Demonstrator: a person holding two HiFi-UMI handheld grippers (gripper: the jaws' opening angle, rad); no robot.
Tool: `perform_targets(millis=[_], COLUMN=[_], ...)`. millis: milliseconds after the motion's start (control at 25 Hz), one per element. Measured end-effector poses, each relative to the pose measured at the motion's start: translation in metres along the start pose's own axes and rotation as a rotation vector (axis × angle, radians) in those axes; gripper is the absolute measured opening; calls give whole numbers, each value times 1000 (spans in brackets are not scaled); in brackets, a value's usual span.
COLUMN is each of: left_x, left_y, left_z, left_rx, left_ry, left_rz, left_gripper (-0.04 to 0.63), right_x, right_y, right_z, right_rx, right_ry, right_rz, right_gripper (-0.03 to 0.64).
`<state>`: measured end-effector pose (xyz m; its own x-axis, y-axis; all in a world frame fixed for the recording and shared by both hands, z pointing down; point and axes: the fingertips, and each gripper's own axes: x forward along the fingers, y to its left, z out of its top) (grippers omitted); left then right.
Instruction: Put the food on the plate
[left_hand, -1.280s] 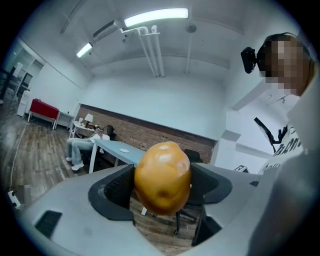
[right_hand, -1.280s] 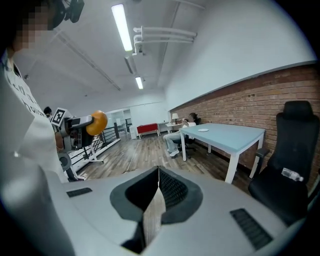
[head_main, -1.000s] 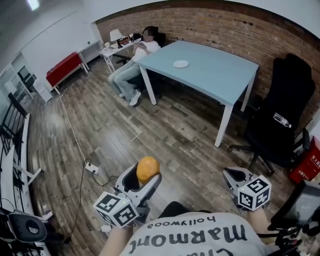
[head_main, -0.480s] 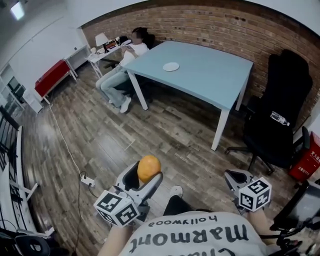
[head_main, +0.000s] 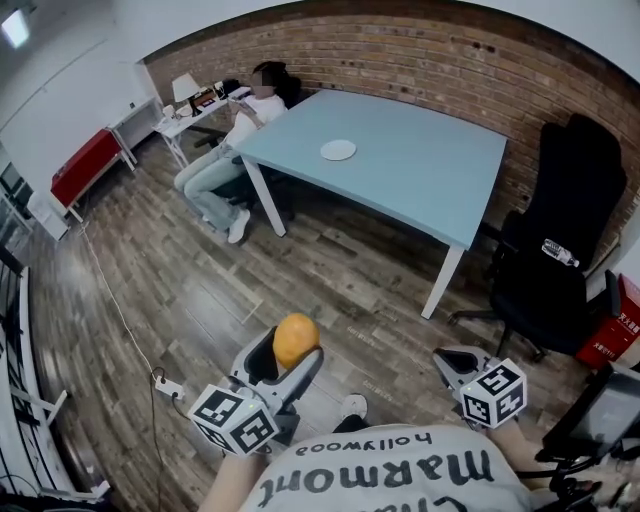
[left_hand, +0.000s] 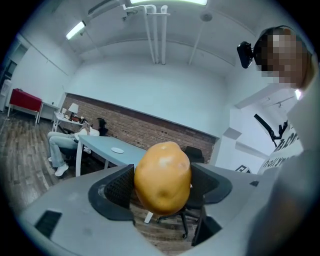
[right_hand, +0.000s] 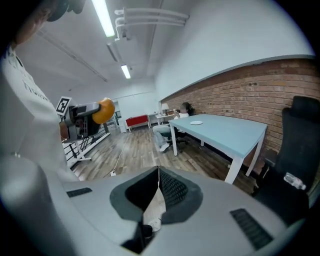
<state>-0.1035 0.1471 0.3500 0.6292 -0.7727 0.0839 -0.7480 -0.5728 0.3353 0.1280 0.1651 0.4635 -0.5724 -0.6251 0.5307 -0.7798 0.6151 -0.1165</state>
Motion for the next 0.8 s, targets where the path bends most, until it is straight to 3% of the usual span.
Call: perform_targets(millis=[520, 800], left_x=[36, 64], left_y=[119, 154], left_z=[32, 39], left_rx=[-38, -49], left_ry=[13, 15], left_rz=[11, -15], left_gripper=[350, 350], right_x=[117, 136], right_y=[-4, -20], right_z=[70, 78], right_rx=[-79, -20], right_ry=[43, 58], right_rz=[12, -26], right_gripper=[9, 9])
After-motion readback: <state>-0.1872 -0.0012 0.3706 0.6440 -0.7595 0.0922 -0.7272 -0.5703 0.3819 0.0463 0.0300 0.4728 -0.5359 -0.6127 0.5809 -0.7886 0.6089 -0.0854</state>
